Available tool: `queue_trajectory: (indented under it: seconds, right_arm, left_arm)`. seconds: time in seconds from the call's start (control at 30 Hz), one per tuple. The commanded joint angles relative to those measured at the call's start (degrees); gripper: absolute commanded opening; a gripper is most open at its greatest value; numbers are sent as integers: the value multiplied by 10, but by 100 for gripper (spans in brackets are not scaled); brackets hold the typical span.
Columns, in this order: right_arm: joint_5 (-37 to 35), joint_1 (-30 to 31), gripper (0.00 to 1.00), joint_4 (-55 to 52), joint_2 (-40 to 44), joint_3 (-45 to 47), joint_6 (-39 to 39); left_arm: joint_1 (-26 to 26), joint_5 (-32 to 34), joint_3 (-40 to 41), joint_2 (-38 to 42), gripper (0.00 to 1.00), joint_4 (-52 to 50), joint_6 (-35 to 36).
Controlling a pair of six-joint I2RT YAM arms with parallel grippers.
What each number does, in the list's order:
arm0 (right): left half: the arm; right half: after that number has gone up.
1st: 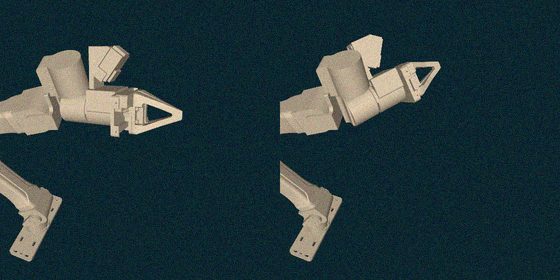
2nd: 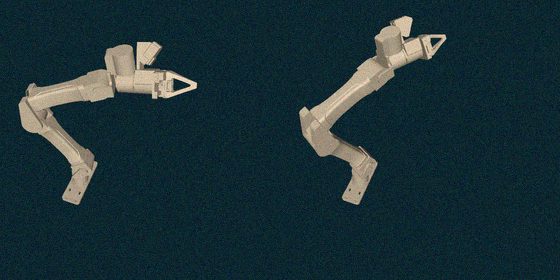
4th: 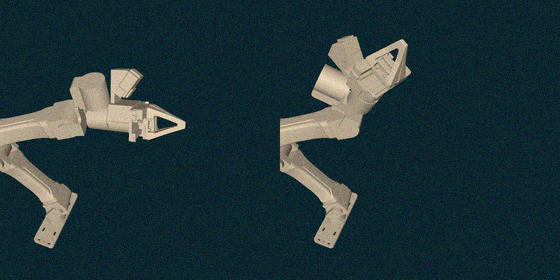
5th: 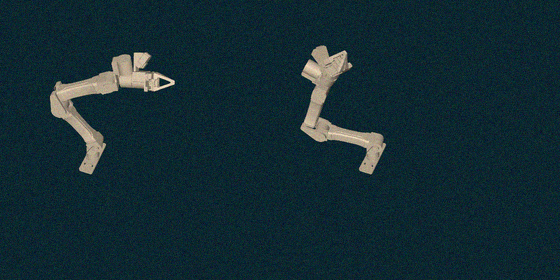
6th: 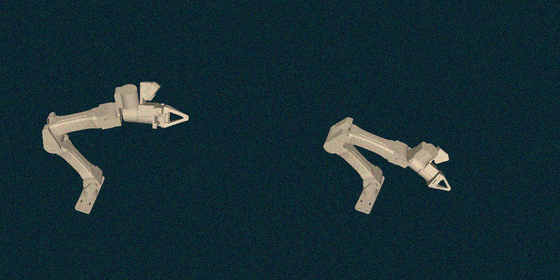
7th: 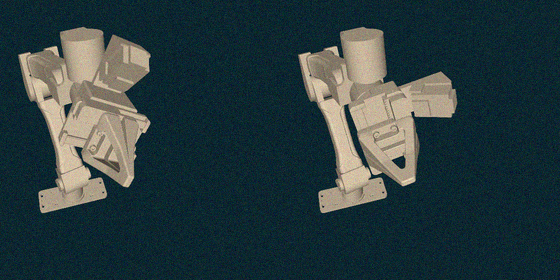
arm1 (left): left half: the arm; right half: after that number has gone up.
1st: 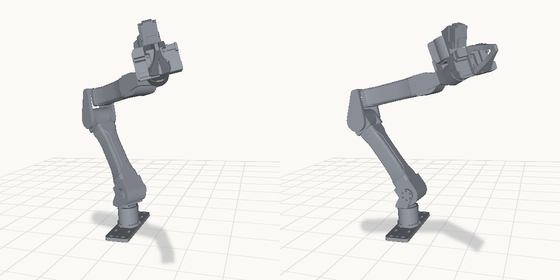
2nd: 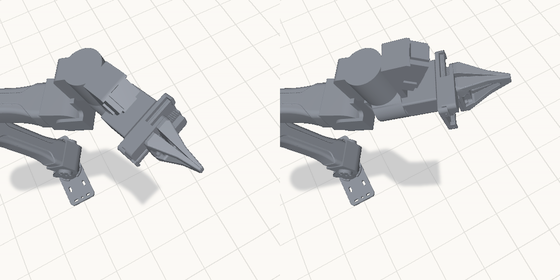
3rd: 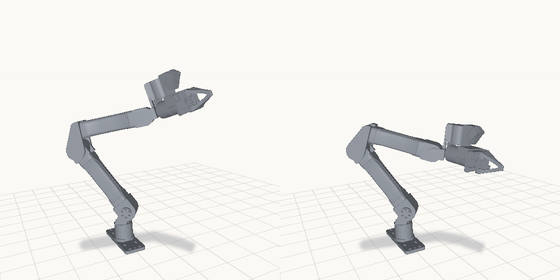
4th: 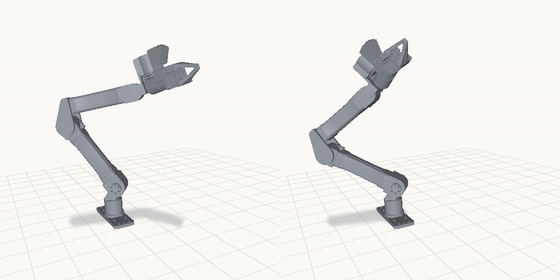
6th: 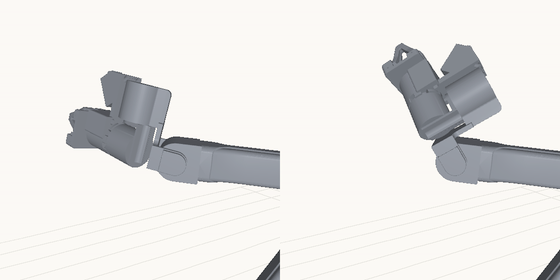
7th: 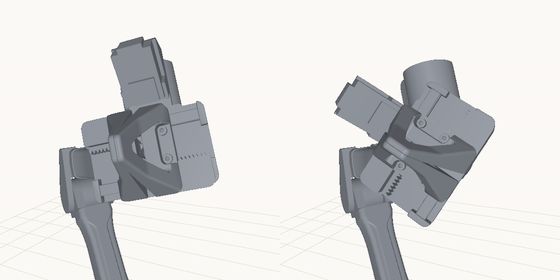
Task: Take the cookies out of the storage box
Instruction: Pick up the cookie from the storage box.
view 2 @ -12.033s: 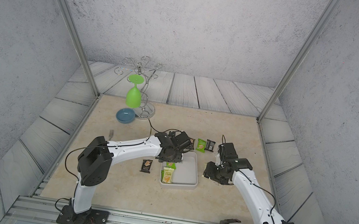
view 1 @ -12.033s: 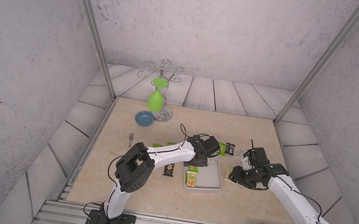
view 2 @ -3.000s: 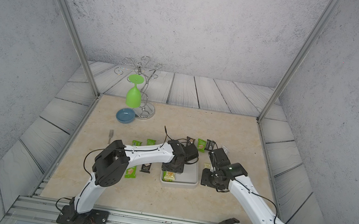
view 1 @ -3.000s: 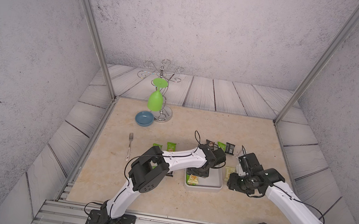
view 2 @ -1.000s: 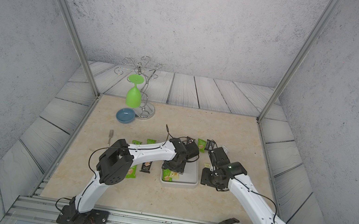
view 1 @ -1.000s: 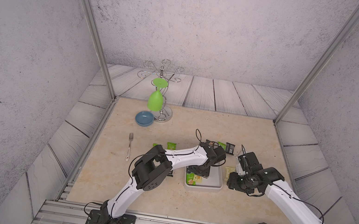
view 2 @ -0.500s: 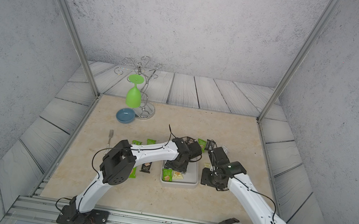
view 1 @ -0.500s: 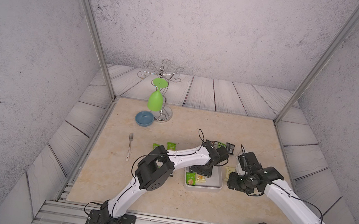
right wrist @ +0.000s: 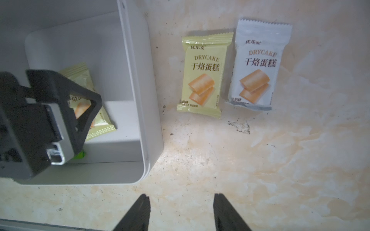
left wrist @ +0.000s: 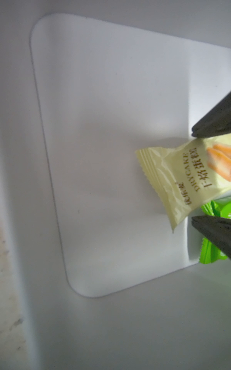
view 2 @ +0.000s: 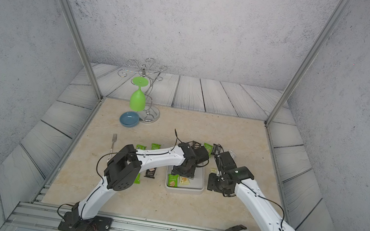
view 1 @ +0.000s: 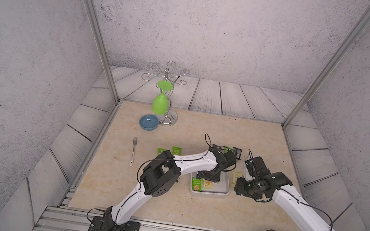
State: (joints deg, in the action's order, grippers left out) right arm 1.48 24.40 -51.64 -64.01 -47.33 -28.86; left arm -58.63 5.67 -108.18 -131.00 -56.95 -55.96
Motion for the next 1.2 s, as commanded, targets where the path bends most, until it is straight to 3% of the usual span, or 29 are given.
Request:
queue_trajectory:
  seconds: [0.0, 0.27, 0.87, 1.03, 1.17]
  right_arm:
    - [-9, -2, 56, -4, -2, -5, 6]
    - [-7, -5, 56, 0, -4, -2, 8]
    - [-4, -7, 56, 2, -11, -1, 11]
    - [-4, -9, 56, 3, -13, -1, 12]
    - [-4, -9, 56, 2, -15, -2, 13]
  left_arm:
    - [-1, -7, -1, -10, 68, -5, -16]
    - [-1, 15, -10, 9, 69, 3, -25]
    - [4, -31, -7, -38, 65, 39, -20]
    - [6, -34, -6, -38, 47, 39, -16]
    - [9, -34, -6, -27, 41, 44, -15]
